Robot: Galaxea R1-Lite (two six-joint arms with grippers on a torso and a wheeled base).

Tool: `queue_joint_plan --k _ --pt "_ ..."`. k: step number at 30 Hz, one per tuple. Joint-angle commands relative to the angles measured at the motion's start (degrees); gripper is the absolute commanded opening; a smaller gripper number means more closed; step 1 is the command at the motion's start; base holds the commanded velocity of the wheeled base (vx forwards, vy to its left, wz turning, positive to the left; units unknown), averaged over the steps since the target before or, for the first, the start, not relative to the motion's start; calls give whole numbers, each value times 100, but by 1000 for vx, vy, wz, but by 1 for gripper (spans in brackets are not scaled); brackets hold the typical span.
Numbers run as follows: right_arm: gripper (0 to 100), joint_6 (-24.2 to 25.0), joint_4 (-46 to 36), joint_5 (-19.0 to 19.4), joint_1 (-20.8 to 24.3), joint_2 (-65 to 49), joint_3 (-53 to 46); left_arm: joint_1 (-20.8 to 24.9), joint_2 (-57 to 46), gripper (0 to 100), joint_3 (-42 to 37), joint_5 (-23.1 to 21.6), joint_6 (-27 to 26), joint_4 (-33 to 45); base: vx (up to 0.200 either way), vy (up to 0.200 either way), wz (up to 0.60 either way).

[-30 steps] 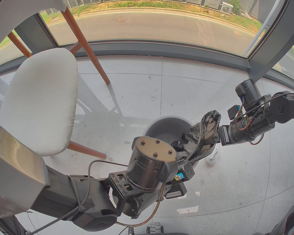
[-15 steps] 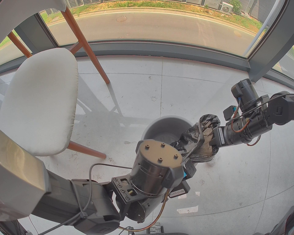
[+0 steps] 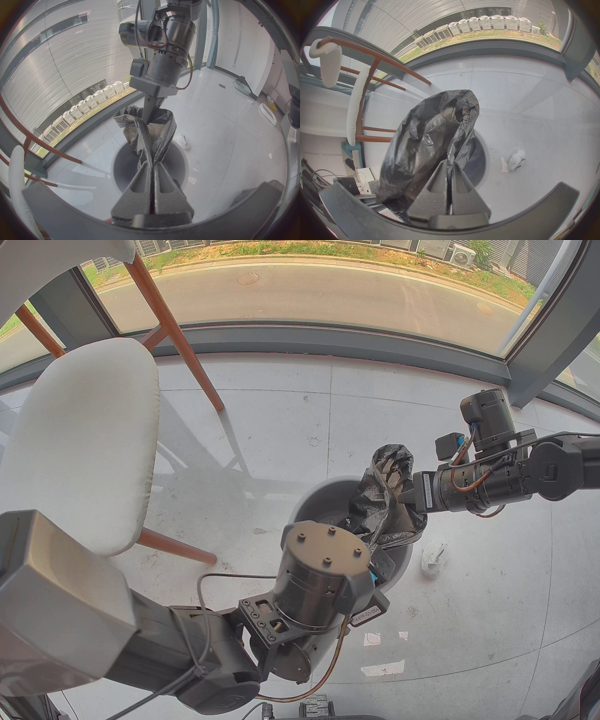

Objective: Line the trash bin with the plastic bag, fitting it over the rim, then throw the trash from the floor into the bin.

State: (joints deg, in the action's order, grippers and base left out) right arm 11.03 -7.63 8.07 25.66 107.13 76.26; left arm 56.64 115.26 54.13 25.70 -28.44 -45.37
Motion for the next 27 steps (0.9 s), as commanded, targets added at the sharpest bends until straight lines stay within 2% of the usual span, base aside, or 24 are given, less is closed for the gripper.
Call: queue_joint_plan --k 1,6,10,19,25,27 --pt "0 -101 218 186 -105 212 -59 -21 278 100 -16 14 32 -33 0 0 0" --pt "0 -110 464 230 -219 282 -33 -4 444 100 10 41 216 -288 0 0 0" --pt "0 -110 438 230 -255 229 -94 -12 471 100 1 225 418 -385 0 0 0" --pt "0 -128 464 239 -342 106 -332 -338 436 100 160 436 990 -402 0 0 0" --pt "0 -145 473 230 -386 -43 -622 -355 172 100 327 410 2018 -305 0 0 0" --pt "0 -145 482 230 -413 -43 -622 -452 154 100 300 392 2159 -235 0 0 0"
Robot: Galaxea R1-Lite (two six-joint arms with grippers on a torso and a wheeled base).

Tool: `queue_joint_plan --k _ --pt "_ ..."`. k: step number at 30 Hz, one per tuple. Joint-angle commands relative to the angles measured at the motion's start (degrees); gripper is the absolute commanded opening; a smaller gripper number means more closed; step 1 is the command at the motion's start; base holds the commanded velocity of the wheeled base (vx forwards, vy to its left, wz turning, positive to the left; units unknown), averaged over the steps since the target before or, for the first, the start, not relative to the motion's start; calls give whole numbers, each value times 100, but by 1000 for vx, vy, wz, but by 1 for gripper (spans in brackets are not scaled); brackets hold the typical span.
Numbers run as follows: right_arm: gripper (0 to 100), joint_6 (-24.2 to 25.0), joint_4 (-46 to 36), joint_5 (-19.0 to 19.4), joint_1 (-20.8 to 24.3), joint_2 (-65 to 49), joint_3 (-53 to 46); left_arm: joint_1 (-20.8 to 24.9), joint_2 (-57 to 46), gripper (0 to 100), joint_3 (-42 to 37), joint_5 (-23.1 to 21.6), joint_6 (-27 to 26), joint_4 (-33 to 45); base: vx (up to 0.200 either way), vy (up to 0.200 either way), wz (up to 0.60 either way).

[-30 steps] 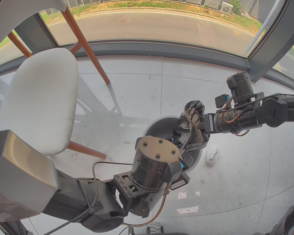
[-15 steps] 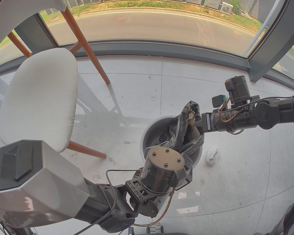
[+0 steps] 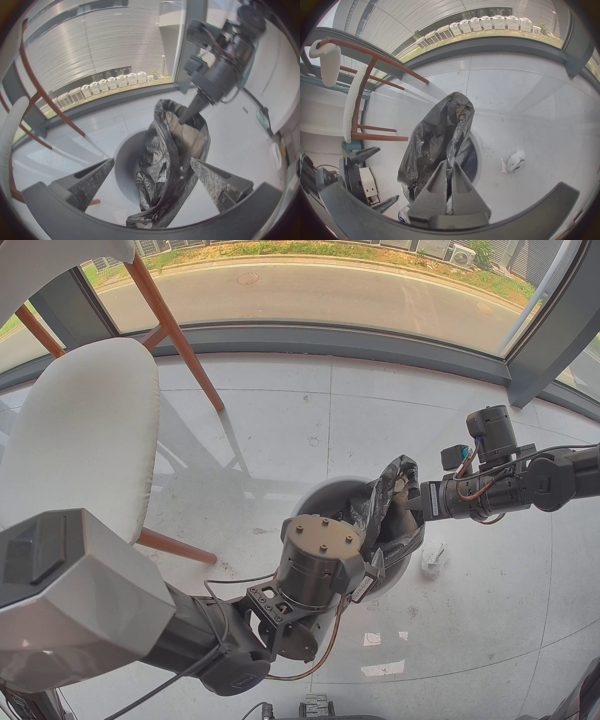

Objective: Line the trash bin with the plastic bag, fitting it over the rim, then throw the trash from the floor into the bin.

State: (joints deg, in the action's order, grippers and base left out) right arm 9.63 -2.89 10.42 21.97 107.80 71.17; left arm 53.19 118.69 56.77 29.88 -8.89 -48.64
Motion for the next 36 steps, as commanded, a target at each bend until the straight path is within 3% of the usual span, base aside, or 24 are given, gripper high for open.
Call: queue_joint_plan --k 1,3,16,25,36 --pt "0 -5 8 -5 -43 -110 -112 -107 -188 100 36 -26 203 92 0 0 0" --pt "0 -5 8 -5 -43 -119 -103 -379 -188 100 27 -158 203 188 0 0 0" --pt "0 -5 16 -5 -43 -110 -77 -344 629 100 264 -509 98 118 0 0 0" --pt "0 4 16 -5 -52 -128 -112 -186 1025 100 862 -518 63 127 0 0 0" --pt "0 -5 25 -5 -52 -154 -182 -80 1113 100 950 -483 71 100 0 0 0"
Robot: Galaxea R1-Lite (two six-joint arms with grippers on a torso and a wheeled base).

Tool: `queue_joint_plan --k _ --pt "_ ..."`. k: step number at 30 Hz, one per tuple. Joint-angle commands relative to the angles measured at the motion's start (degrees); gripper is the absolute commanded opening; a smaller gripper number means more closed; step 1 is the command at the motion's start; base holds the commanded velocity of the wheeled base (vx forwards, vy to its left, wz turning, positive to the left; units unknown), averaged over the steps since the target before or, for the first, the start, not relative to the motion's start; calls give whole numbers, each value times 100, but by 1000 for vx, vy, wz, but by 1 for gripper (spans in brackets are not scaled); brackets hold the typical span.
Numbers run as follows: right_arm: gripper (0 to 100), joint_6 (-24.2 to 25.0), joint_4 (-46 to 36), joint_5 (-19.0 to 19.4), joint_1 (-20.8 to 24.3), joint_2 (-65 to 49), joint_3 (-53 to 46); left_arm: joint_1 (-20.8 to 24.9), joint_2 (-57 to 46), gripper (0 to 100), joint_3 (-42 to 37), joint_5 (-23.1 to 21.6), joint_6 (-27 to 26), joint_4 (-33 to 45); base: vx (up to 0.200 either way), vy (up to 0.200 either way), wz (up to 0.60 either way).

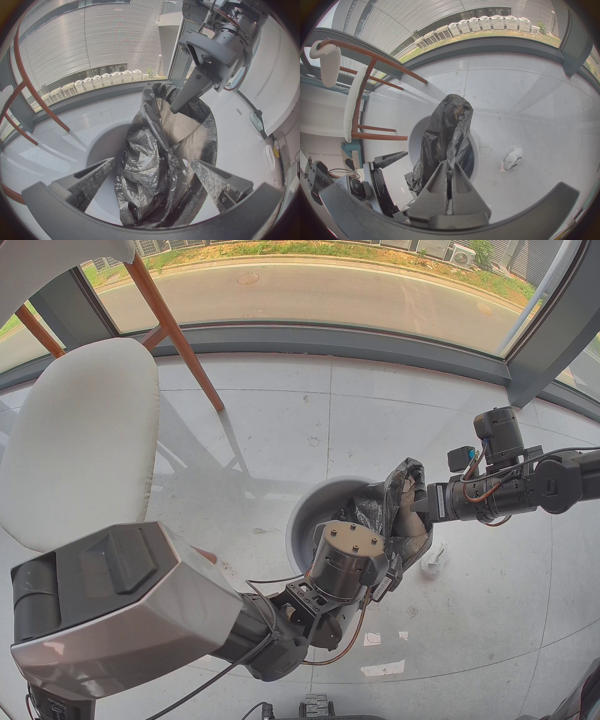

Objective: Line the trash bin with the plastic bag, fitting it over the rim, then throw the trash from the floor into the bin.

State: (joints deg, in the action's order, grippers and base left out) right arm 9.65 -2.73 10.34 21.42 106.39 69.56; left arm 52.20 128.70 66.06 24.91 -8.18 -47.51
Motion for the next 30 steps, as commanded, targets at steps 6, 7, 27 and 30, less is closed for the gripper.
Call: queue_joint_plan --k 6,7,27,30 --pt "0 -7 9 3 3 -57 5 -70 235 100 -269 58 -8 -31 0 0 0" --pt "0 -7 9 12 3 -65 5 -78 235 100 -269 58 -8 -31 0 0 0" --pt "0 -289 18 381 -331 -303 -558 -298 -152 0 214 234 1 251 0 0 0" --pt "0 -350 62 663 -402 -329 -733 -325 -459 0 452 190 1 875 0 0 0"
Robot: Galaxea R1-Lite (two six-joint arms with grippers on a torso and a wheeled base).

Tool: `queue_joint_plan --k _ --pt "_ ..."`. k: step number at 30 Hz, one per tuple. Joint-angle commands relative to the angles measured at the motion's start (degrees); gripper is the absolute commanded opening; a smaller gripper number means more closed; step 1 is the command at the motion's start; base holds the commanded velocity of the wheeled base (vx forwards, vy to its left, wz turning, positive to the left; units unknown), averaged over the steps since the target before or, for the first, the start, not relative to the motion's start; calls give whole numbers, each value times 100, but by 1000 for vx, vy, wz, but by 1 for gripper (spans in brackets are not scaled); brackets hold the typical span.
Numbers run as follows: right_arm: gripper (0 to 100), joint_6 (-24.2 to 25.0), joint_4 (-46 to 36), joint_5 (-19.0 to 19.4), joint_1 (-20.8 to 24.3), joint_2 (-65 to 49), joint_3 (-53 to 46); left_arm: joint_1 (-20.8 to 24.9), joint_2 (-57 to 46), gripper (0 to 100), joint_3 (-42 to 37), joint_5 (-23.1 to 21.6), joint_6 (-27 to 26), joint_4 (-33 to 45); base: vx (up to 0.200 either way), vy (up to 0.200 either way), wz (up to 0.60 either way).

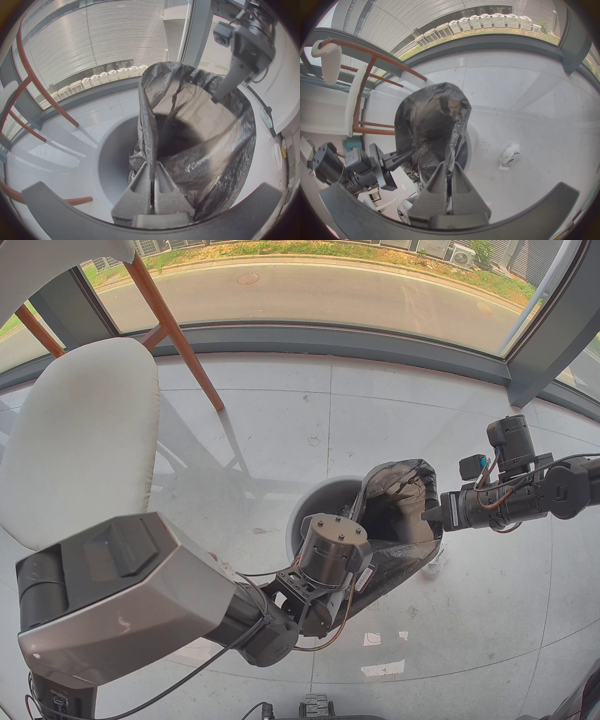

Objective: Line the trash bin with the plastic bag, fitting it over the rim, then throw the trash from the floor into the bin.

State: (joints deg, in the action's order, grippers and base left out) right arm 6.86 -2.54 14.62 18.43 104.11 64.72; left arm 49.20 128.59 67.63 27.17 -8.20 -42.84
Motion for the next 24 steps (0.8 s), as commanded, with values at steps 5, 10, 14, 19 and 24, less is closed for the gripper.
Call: queue_joint_plan --k 5,10,14,19,24 --pt "0 -282 798 410 -156 -31 -671 -183 -826 0 646 -221 29 1471 0 0 0" --pt "0 -493 1185 560 -217 215 -821 -411 -1064 0 822 -608 -15 2341 0 0 0" --pt "0 -511 1194 692 -296 294 -829 -499 -1099 0 1015 -792 -23 2614 0 0 0" --pt "0 -537 1414 744 -446 470 -873 -789 -1073 0 1226 -968 -129 2790 0 0 0" --pt "0 -678 1888 762 -604 725 -882 -939 -1002 0 1402 -1056 -138 2790 0 0 0"
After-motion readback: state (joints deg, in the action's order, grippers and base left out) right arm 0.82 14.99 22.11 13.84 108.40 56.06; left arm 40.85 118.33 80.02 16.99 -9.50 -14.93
